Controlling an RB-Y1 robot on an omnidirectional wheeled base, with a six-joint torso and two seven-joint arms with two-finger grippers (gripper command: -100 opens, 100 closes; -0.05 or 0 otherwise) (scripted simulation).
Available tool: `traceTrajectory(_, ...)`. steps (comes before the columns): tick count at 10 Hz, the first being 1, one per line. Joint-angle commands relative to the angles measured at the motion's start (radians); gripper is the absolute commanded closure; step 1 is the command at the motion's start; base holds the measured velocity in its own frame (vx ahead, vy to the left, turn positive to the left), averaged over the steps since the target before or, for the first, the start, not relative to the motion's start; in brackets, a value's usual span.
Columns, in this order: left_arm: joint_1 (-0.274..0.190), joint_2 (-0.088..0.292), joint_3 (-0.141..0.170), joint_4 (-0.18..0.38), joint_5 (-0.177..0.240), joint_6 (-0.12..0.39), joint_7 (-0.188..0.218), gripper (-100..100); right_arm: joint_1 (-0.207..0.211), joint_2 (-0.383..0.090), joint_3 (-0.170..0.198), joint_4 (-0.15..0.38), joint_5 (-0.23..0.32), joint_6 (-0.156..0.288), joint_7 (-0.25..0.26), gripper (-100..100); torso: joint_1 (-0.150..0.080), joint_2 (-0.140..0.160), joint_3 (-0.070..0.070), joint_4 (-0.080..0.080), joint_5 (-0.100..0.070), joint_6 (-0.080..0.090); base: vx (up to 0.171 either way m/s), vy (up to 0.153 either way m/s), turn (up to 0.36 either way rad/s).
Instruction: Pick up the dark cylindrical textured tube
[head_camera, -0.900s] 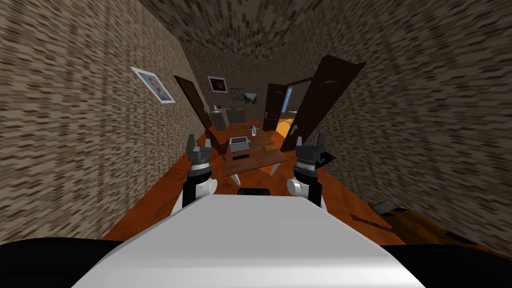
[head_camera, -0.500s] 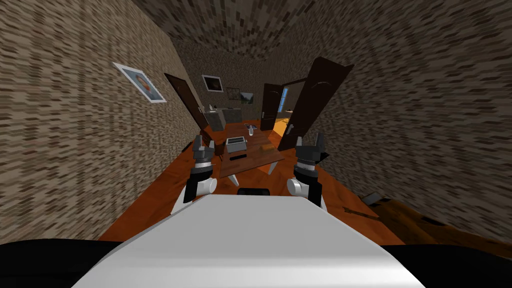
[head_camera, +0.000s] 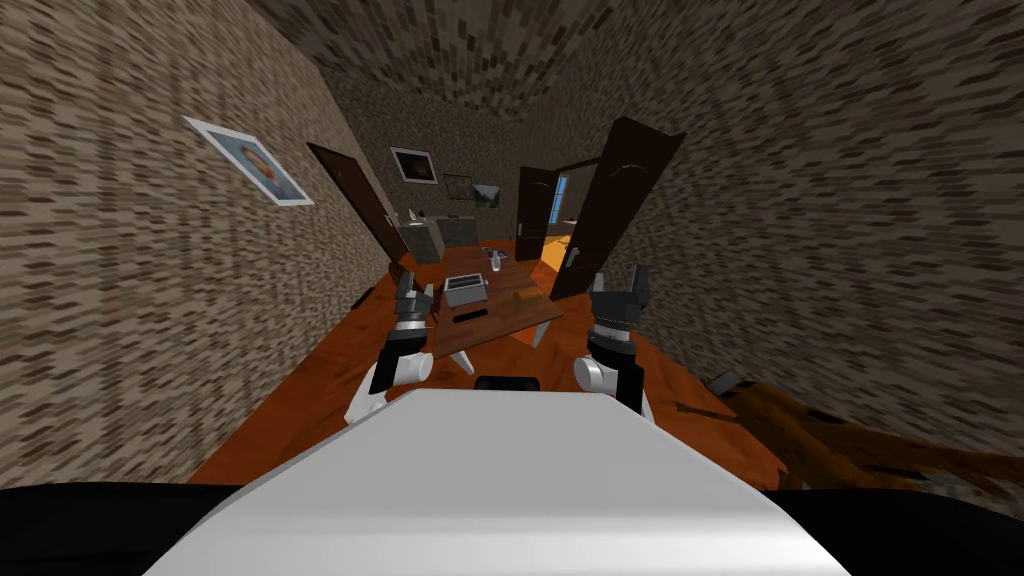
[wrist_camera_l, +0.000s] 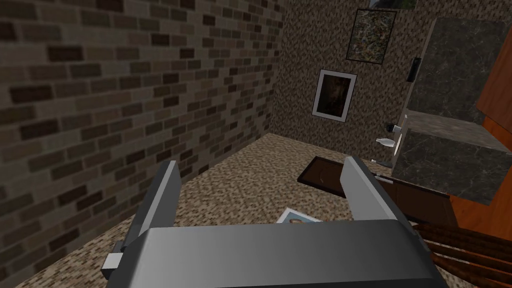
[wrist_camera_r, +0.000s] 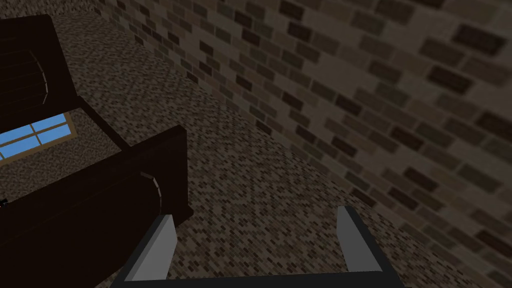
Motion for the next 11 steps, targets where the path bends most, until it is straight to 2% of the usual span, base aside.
traceTrajectory(1,-0.018,0.013,0.008,0.036,0.000,0.050,0.023,-100,0.000,0.000,0.000,0.000,0.000,0.000,0.000,0,0.000,0.000,0.000,0.000,0.000,0.000,0.000,-0.059,-0.201)
traceTrajectory(2,-0.035,0.022,0.017,0.062,0.000,0.079,0.038,-100,0.000,0.000,0.000,0.000,0.000,0.000,0.000,0,-0.001,0.000,0.000,0.000,0.000,0.000,-0.005,-0.065,-0.148)
traceTrajectory(3,-0.035,0.022,0.017,0.062,0.000,0.099,0.038,-100,0.000,0.000,0.000,0.000,0.000,0.000,0.000,0,-0.001,0.000,0.000,0.000,0.000,0.000,-0.002,-0.042,-0.038)
traceTrajectory(5,-0.074,0.040,0.036,0.119,0.002,0.168,0.070,-100,0.000,0.000,0.000,0.000,0.000,0.000,0.000,0,0.000,0.000,0.000,0.000,0.000,0.000,-0.001,-0.048,-0.164)
traceTrajectory(8,-0.095,0.048,0.046,0.152,0.003,0.237,0.087,-100,0.000,0.000,0.000,0.000,0.000,0.000,0.000,0,0.000,0.000,0.000,0.000,0.000,0.000,0.005,-0.037,-0.073)
traceTrajectory(9,-0.116,0.057,0.056,0.186,0.004,0.266,0.103,-100,0.000,0.000,0.000,0.000,0.000,0.000,0.000,0,0.001,0.000,0.000,0.000,0.000,-0.001,0.004,-0.034,-0.158)
traceTrajectory(10,-0.116,0.057,0.056,0.186,0.004,0.286,0.103,-100,0.000,0.000,0.000,0.000,0.000,0.000,0.000,0,0.000,0.000,0.000,0.000,0.000,0.000,0.003,-0.030,-0.062)
traceTrajectory(11,-0.138,0.065,0.067,0.221,0.005,0.319,0.119,-100,0.000,0.000,0.000,0.000,0.000,0.000,0.000,0,0.001,0.000,0.000,0.000,0.000,-0.001,0.003,-0.043,-0.100)
